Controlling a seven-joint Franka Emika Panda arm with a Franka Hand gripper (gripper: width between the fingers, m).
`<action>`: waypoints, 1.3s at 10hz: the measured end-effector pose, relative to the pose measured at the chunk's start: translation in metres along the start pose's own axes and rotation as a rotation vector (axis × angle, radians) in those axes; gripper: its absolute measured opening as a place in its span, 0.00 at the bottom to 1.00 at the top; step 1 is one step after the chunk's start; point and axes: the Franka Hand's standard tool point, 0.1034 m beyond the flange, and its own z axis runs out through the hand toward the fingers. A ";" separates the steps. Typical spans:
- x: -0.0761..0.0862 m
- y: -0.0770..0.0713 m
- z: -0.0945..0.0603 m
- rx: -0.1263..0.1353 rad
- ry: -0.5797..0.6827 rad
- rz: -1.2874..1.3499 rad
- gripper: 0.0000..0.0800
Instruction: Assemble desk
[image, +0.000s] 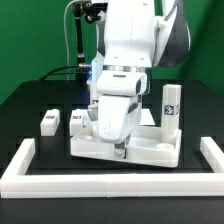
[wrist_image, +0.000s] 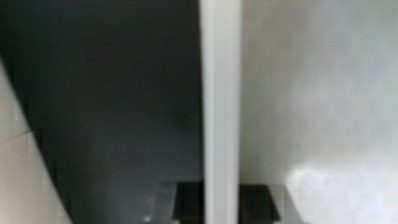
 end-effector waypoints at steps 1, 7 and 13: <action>0.001 0.002 -0.001 -0.005 -0.004 -0.042 0.07; 0.067 0.034 -0.001 -0.041 0.027 -0.212 0.07; 0.069 0.038 0.002 -0.082 0.045 -0.214 0.08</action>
Offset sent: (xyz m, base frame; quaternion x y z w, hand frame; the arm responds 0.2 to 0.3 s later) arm 0.0463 0.0523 0.0147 -0.0262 0.0109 -0.1655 0.9858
